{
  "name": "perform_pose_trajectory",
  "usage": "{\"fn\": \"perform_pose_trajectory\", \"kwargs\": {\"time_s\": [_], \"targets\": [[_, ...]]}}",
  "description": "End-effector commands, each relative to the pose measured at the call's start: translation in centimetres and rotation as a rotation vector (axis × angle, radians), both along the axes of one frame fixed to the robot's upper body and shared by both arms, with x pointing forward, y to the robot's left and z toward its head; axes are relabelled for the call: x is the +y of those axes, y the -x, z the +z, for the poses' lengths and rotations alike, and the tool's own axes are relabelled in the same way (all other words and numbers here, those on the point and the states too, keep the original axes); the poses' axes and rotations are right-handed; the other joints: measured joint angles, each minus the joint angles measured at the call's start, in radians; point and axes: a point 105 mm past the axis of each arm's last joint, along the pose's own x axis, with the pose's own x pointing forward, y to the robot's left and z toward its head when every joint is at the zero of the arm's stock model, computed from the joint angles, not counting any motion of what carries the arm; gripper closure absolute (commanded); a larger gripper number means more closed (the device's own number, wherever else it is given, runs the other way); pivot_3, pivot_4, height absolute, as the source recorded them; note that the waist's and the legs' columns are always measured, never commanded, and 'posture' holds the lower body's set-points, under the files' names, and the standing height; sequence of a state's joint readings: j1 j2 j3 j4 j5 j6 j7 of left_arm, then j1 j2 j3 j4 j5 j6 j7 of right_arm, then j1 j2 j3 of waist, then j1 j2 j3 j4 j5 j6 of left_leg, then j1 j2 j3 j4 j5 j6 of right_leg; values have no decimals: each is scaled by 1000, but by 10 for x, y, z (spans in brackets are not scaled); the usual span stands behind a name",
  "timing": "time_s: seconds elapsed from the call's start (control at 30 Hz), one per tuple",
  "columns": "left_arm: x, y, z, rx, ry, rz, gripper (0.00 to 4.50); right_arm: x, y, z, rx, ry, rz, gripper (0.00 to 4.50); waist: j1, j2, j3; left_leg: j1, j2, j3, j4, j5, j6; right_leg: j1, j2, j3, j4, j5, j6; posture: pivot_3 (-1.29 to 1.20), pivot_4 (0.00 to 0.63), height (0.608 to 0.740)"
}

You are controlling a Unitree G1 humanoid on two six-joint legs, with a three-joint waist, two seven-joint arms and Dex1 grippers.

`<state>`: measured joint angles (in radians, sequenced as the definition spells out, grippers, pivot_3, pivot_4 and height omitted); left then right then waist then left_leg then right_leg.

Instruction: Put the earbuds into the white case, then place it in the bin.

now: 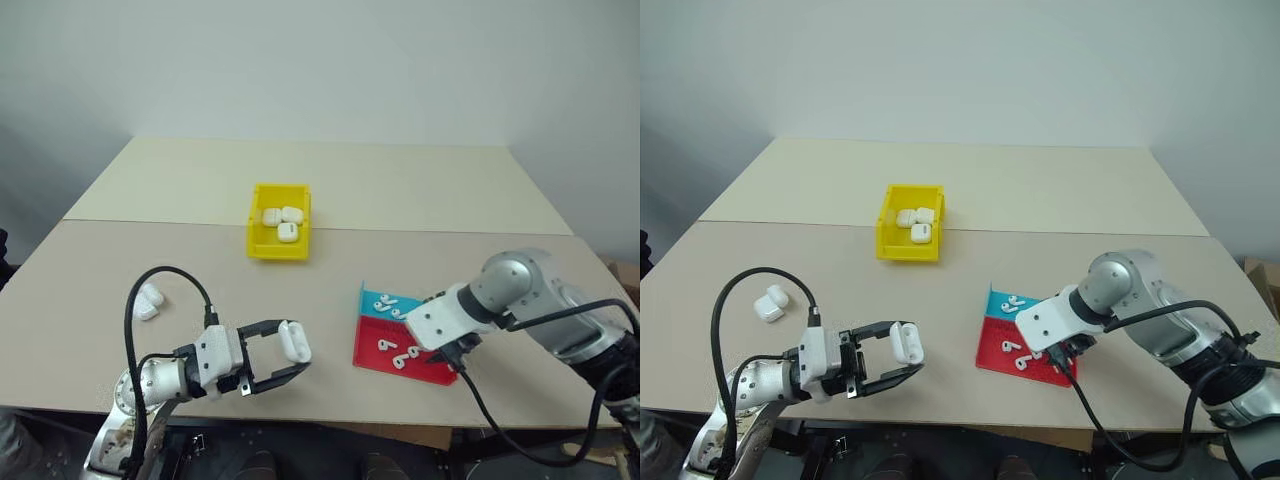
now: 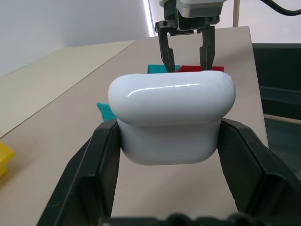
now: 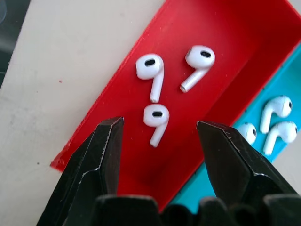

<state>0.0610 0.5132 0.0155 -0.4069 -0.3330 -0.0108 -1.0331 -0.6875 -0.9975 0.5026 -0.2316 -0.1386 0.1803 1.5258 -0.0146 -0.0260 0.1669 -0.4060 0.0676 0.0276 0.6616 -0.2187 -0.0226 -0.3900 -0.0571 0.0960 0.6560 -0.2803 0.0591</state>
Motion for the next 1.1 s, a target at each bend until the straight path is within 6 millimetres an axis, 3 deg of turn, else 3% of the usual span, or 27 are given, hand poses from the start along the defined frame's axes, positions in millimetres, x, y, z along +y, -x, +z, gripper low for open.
{"fn": "perform_pose_trajectory", "kwargs": {"time_s": [0.03, 0.5, 0.87, 1.0, 1.1], "targets": [[-5, 4, 8, -31, 3, -4, 1718, 3, -1, 2, -31, 31, 47, 1546, 0, 0, 0, 0, 0, 0, 0, 0, 0, 0, 0, 0, 0, 0, 0, 0, 150, 740], [-3, 1, 10, -27, -1, 31, 1718, 11, -9, -7, -18, 42, 73, 1546, -1, 0, 0, 0, 0, 0, 0, 0, 0, 0, 0, 0, 0, 0, 0, 0, 150, 740], [-3, 1, 9, -23, -7, 36, 1718, 3, -13, -8, -46, 90, 70, 1546, -1, 0, 0, 0, 0, 0, 0, 0, 0, 0, 0, 0, 0, 0, 0, 0, 150, 740], [-4, 1, 9, -22, -7, 36, 1718, 4, -13, -8, -53, 83, 75, 2701, -1, 0, 0, 0, 0, 0, 0, 0, 0, 0, 0, 0, 0, 0, 0, 0, 150, 740], [-3, -1, 9, -24, -8, 38, 1718, 5, -13, -7, -61, 82, 81, 2701, -1, 0, 0, 0, 0, 0, 0, 0, 0, 0, 0, 0, 0, 0, 0, 0, 150, 740]]}}
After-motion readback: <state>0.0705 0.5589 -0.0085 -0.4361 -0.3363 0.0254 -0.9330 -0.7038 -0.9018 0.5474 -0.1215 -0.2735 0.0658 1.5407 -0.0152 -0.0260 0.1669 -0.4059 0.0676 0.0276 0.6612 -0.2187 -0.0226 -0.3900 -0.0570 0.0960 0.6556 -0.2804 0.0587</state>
